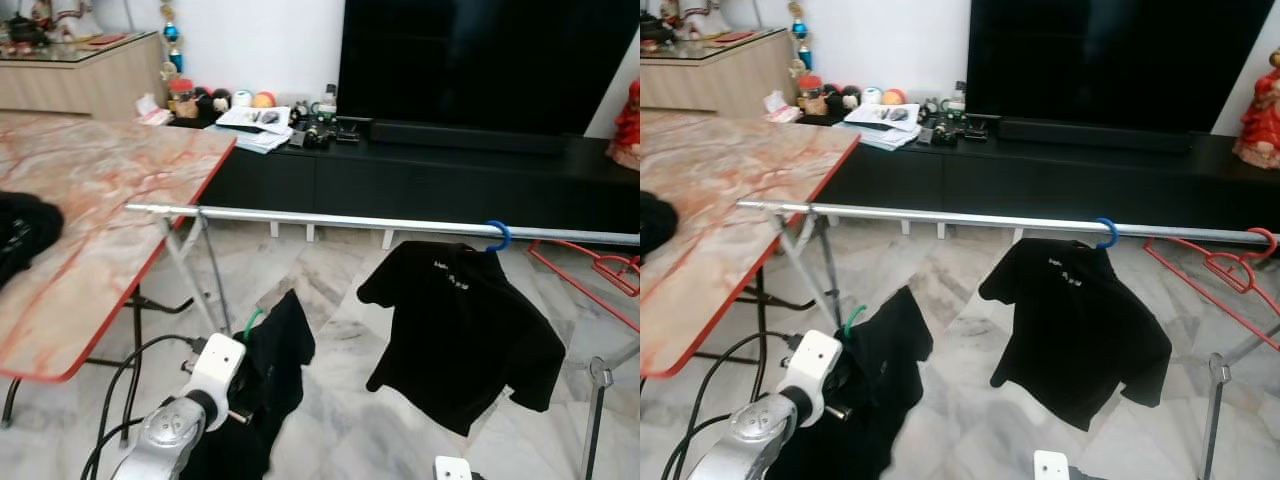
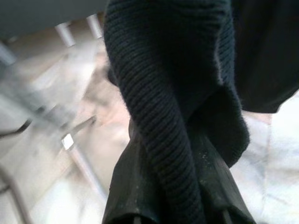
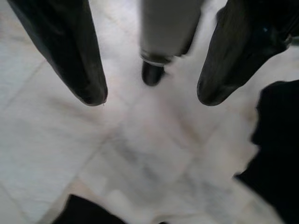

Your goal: Hang hanger

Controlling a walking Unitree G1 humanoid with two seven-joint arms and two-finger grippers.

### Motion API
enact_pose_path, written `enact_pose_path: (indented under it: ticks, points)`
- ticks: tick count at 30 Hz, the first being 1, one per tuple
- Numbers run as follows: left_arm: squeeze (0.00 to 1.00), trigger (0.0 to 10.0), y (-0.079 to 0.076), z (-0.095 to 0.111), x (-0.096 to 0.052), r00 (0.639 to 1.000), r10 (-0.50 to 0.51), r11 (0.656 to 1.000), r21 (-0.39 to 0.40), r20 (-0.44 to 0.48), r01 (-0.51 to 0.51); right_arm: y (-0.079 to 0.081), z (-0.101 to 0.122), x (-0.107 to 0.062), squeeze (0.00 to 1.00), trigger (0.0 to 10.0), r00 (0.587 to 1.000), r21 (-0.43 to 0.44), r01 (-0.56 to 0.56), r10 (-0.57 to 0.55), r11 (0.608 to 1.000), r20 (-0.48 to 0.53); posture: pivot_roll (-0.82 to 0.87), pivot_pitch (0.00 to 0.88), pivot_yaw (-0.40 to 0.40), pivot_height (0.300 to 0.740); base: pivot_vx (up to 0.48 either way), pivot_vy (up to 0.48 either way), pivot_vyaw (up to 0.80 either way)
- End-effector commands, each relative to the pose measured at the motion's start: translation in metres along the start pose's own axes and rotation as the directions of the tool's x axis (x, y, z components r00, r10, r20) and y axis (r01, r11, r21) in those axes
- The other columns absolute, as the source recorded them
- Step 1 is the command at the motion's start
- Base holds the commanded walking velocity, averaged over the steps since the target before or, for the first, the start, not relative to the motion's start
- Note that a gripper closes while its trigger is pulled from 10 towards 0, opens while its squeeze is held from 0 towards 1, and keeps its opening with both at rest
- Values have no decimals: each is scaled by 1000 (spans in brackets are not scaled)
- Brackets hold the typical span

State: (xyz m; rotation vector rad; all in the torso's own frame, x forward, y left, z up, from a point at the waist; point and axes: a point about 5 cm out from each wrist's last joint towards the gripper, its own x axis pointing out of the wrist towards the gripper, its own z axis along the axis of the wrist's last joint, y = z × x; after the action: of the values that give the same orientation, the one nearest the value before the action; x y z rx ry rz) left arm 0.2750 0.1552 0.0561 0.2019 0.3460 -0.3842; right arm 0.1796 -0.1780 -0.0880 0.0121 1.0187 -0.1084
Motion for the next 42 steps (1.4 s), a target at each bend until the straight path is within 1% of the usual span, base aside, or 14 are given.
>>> enact_pose_path:
  ticks: [1,10,12,13,20,24,27,28,30,31,33,35,38,42]
  points:
    - [0,10000,-10,12,5,998,-55,998,25,34,54,-5,0,0,0,10000,1000,4,18,-18,1000,-7,181,0,-21,740,416,0,0]
    - [0,10000,-14,18,10,996,-79,996,49,40,77,-6,3,0,0,10000,1000,-5,14,-14,1000,-4,185,0,-32,740,407,0,0]
    - [0,10000,-15,19,12,995,-95,992,82,36,92,-7,3,0,0,10000,1000,-8,13,-13,1000,-3,184,0,-32,740,352,0,0]
    - [0,10000,-18,19,13,992,-124,987,110,26,120,-8,4,0,0,10000,1000,-12,12,-12,1000,-3,185,0,-35,740,0,0,0]
    - [0,10000,-26,19,12,977,-212,961,182,-1,209,-8,4,0,0,10000,1000,-22,7,-7,1000,-3,187,0,-48,740,0,0,0]
    - [0,10000,-25,22,13,980,-200,962,194,13,193,-9,4,0,0,10000,1000,-26,1,-1,1000,-1,186,0,-52,740,0,0,0]
    - [0,10000,-27,29,14,977,-213,953,227,34,200,-9,3,0,0,10000,1000,-29,0,0,1000,-1,186,0,-55,740,0,0,0]
    - [0,10000,-28,35,15,975,-213,952,235,58,194,-9,4,0,0,10000,1000,-29,-2,2,1000,0,188,0,-60,740,0,0,0]
    - [0,10000,-28,40,16,976,-205,956,231,76,183,-10,4,0,0,10000,1000,-31,-3,3,1000,1,189,0,-63,740,0,0,0]
    - [0,10000,-27,47,18,976,-192,961,223,106,165,-10,4,0,0,10000,1000,-36,-3,3,999,0,188,0,-71,740,0,0,0]
    - [0,10000,-26,53,21,976,-177,965,218,129,146,-11,4,0,0,10000,1000,-46,-2,2,999,-2,188,0,-74,740,0,0,0]
    - [0,10000,-21,60,25,978,-137,974,201,156,104,-12,4,0,0,10000,1000,-53,0,0,999,-2,187,0,-79,740,0,0,0]
    - [0,10000,-16,65,32,983,-86,985,164,163,59,-13,4,0,0,10000,1000,-62,2,-2,998,-1,185,0,-86,740,0,0,0]
    - [0,10000,-13,69,38,985,-50,987,159,165,24,-14,5,0,0,10000,1000,-70,3,-3,998,-1,185,0,-92,740,0,0,0]
